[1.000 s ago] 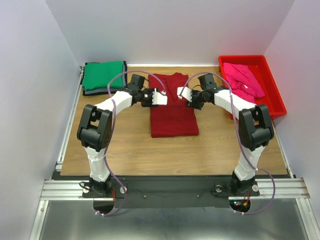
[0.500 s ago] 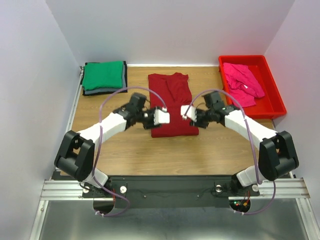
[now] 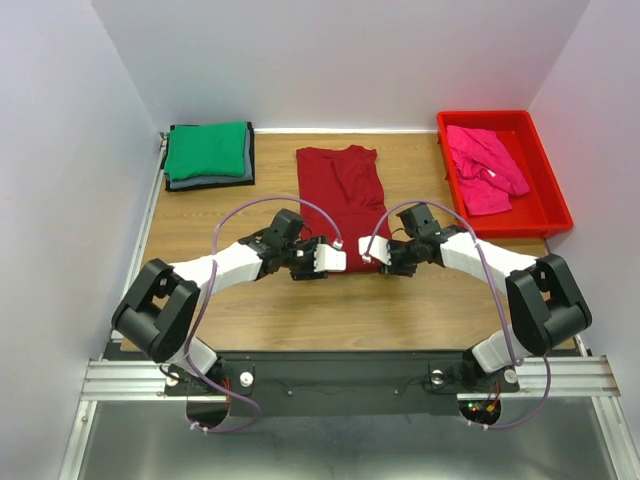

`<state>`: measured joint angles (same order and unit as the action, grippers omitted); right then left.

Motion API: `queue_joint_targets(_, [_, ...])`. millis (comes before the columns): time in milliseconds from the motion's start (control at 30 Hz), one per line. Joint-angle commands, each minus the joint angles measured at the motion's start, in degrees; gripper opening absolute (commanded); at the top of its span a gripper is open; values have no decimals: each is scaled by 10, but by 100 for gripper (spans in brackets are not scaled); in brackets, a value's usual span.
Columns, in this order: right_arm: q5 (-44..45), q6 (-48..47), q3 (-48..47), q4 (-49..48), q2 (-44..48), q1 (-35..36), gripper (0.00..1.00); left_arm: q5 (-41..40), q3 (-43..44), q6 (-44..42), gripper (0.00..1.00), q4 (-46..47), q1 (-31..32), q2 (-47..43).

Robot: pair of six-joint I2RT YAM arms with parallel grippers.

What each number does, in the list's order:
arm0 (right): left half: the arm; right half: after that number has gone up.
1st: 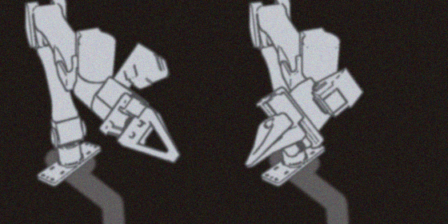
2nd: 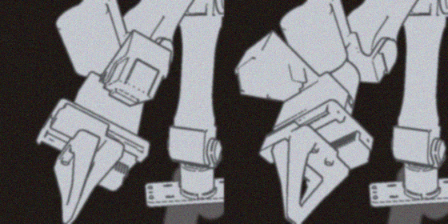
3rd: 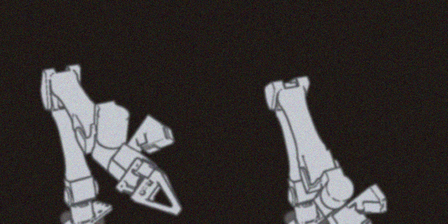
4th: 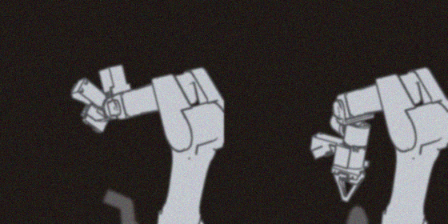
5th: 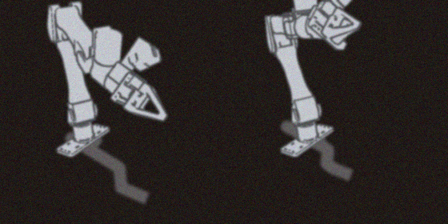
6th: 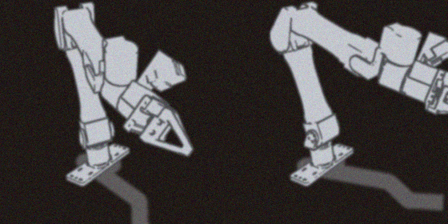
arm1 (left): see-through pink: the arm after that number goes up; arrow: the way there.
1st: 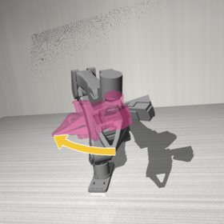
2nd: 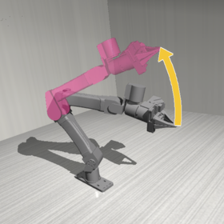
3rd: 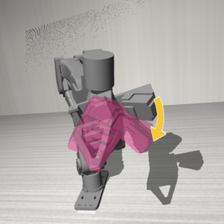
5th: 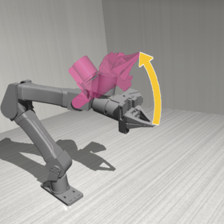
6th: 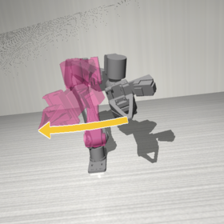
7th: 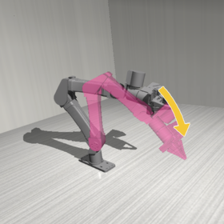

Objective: Fold and stack the t-shirts
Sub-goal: Fold the tshirt

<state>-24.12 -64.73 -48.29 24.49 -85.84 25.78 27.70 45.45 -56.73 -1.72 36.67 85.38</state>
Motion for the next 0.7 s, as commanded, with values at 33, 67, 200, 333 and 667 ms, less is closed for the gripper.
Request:
queue_joint_targets(33, [3, -13, 13, -38, -13, 15, 43, -12, -7, -12, 59, 29, 5, 10])
queue_joint_targets(67, [4, -13, 15, -40, -11, 16, 43, -15, -10, -15, 59, 29, 6, 9])
queue_joint_targets(200, [10, -12, 29, -48, -7, 23, 45, -14, -19, -25, 59, 22, 11, 7])
queue_joint_targets(333, [20, -12, 42, -63, -14, 27, 46, -19, -34, -21, 57, 22, 17, 18])
queue_joint_targets(667, [47, 16, 46, -81, -11, 30, 8, -27, -23, -29, 8, -20, 17, 29])
